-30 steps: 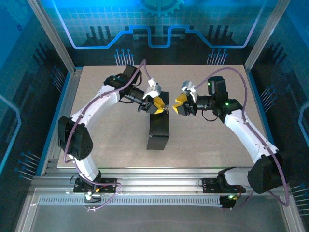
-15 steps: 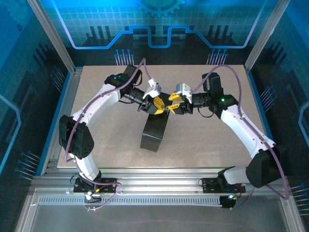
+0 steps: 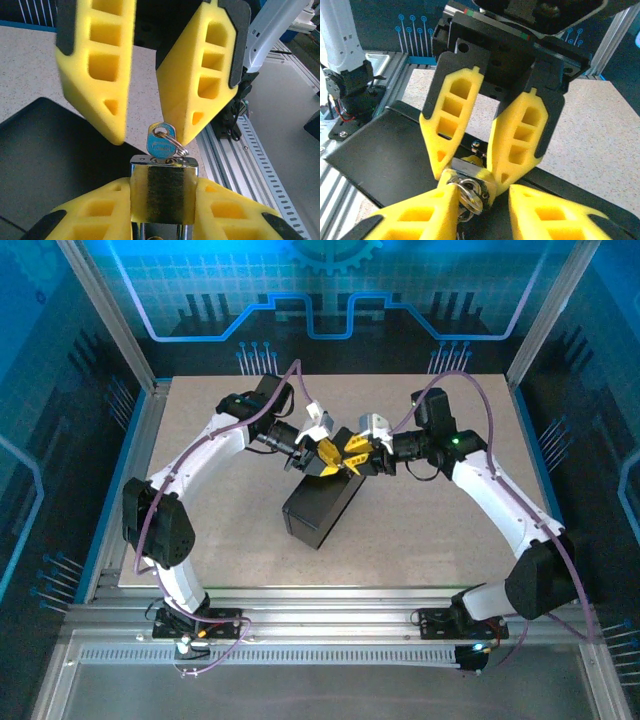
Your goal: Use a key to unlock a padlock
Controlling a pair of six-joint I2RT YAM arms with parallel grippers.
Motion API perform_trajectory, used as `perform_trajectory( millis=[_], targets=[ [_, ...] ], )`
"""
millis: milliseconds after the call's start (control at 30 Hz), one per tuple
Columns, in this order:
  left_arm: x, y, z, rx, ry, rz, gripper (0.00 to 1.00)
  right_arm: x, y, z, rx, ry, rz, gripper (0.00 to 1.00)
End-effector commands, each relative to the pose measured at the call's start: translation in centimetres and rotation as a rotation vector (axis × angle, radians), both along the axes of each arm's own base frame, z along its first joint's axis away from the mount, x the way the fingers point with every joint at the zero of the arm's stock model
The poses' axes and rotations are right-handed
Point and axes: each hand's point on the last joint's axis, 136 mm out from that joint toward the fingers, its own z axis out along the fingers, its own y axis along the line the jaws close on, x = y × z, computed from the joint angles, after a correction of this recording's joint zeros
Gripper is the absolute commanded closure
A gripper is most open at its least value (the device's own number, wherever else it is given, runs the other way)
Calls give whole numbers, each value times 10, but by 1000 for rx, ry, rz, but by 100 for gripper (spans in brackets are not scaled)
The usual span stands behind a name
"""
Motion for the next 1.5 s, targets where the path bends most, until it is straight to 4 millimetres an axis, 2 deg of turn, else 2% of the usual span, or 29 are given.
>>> perform_trajectory(
  millis=[0, 267, 400, 467, 667, 833, 1133, 1267, 1467],
  targets=[
    [-7, -3, 38, -119, -54, -55, 100, -4, 7, 2, 0, 7, 42, 72],
    [-5, -3, 38, -125, -74, -49, 100, -6, 9, -4, -12, 59, 47, 91],
    [1, -4, 38, -127, -109, -24, 100, -2, 11, -6, -24, 173, 3, 100],
    [5, -5, 36, -128, -122, -6, 100, -1, 13, -6, -27, 260, -32, 100],
    [12, -6, 35, -134, -155, 19, 100, 5, 15, -22, -87, 486, -206, 100],
    [20, -7, 37, -137, -199, 59, 100, 8, 7, -29, -115, 629, -382, 100],
    [21, -14, 48, -155, -245, 81, 100, 38, -9, -42, -20, 992, -767, 100],
    [19, -16, 48, -155, -258, 81, 100, 43, -4, -42, 2, 1170, -835, 100],
    [17, -18, 47, -152, -275, 87, 100, 43, -2, -47, 46, 1315, -904, 100]
  ],
)
